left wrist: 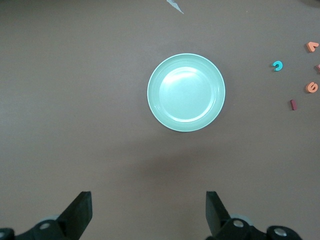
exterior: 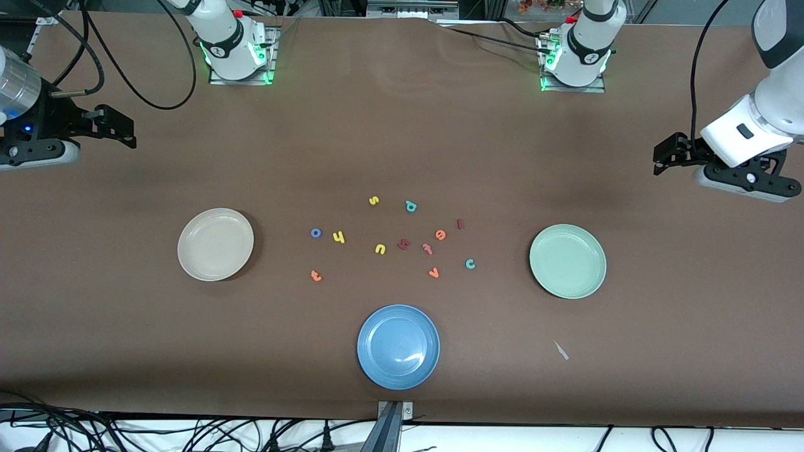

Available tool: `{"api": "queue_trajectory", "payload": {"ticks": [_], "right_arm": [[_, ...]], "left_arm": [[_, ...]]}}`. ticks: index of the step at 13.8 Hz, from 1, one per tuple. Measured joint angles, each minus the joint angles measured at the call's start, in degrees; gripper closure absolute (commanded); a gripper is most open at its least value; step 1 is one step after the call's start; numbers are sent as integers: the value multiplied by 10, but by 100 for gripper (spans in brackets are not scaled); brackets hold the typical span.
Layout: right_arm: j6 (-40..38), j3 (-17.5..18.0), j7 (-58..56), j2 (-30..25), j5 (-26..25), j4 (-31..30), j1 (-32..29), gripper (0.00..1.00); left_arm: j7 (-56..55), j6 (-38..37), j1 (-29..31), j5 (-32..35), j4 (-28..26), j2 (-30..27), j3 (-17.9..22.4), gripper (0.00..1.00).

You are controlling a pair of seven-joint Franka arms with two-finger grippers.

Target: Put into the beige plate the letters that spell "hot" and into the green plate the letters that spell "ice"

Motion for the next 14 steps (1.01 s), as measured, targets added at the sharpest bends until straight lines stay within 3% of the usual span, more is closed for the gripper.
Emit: {"api": "queue_trajectory", "payload": {"ticks": [14], "right_arm": [[0, 0, 0, 0, 0, 0, 0, 0]], "left_arm": [[0, -7, 4, 0, 12, -9, -1, 0]]}}
